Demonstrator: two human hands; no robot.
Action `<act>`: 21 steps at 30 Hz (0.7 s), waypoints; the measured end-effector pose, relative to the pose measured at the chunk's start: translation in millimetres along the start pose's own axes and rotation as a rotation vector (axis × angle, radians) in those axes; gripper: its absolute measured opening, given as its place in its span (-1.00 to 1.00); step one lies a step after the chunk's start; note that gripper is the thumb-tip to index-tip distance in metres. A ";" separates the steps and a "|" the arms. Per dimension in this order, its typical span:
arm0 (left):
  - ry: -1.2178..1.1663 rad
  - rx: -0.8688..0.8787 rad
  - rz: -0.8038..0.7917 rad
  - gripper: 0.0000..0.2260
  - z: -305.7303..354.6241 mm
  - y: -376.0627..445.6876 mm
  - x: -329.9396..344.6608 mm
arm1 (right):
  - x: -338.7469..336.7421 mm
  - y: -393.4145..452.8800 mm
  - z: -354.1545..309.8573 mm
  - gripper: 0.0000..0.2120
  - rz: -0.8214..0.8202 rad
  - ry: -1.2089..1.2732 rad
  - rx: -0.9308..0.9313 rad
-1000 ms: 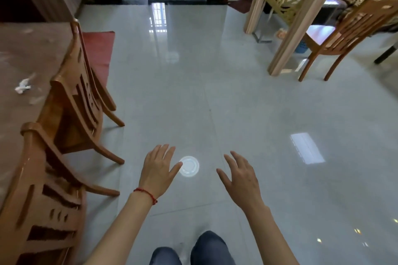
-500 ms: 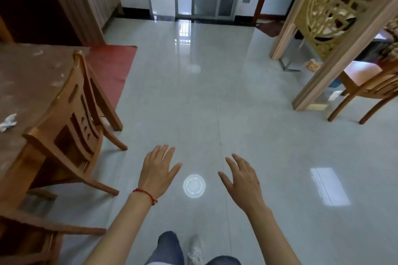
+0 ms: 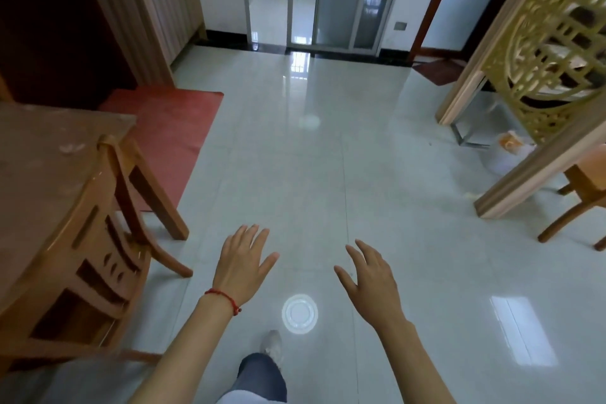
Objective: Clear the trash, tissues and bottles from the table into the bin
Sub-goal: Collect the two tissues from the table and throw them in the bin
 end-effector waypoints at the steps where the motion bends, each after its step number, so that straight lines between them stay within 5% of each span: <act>1: 0.006 -0.003 0.001 -0.33 -5.0 16.4 -5.0 | -1.6 17.7 -3.6 -0.51 0.000 0.000 0.001; 6: 0.040 0.013 0.022 -0.17 -28.1 88.4 -31.6 | -13.0 101.5 -25.7 -0.52 0.043 0.017 -0.019; 10: 0.013 -0.022 0.033 -0.48 -44.7 131.6 -37.3 | -17.0 153.1 -39.7 -0.52 0.043 0.002 -0.056; 21: -0.022 -0.219 0.096 -0.49 -88.0 212.0 -51.5 | -7.8 291.7 -74.5 -0.53 -0.047 0.008 -0.248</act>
Point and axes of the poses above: each hand's wrist, its own y-axis towards the middle knuckle, its own x-axis out of the palm, z = x × y, the point moved 4 cm from there along y, towards the middle knuckle
